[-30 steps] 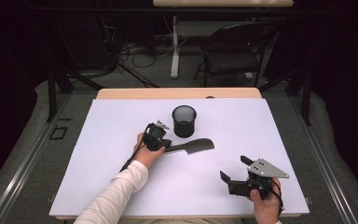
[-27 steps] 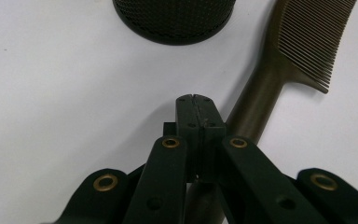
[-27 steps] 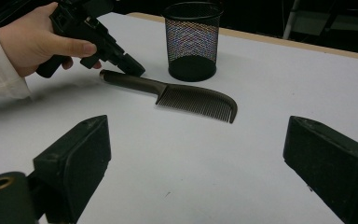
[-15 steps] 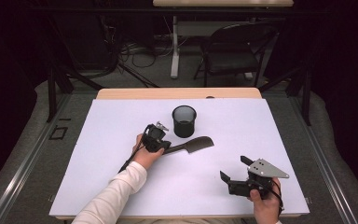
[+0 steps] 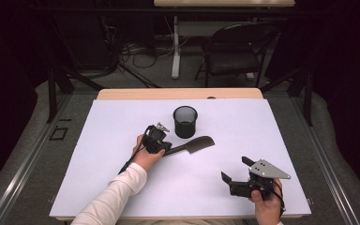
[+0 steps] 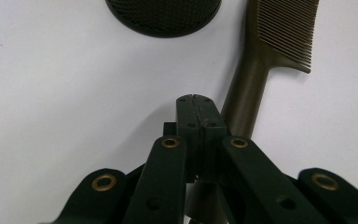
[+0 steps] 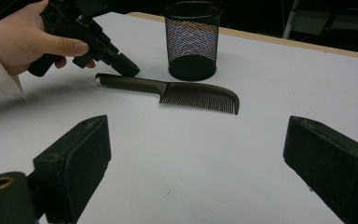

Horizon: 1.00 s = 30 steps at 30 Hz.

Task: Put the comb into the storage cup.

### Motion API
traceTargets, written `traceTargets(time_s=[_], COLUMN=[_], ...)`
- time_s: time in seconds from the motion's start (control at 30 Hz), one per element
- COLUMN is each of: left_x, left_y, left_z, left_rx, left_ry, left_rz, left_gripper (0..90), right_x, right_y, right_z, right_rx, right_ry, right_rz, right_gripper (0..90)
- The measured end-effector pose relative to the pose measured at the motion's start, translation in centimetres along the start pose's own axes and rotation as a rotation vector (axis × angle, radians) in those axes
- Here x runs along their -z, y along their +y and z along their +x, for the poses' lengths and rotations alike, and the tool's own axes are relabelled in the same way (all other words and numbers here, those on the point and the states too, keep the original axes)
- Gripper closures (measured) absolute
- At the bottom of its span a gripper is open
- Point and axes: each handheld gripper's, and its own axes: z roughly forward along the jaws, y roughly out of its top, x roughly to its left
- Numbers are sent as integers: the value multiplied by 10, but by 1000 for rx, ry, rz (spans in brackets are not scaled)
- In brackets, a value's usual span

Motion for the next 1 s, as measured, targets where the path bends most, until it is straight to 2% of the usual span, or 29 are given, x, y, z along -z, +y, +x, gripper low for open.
traceTargets(time_s=[0.37,0.63,1.0], left_x=[11,21,35], left_y=[2,2,3], left_z=[-1,0,2], left_rx=[-2,4,37], left_ry=[8,13,11], left_rz=[-27,-48,-81], left_gripper=[819,706,538], right_x=[0,0,-1], right_y=[0,0,0], right_z=[0,0,1], right_rx=[0,-2,-1], right_ry=[1,1,1], right_rz=[3,4,7], right_gripper=[74,74,75])
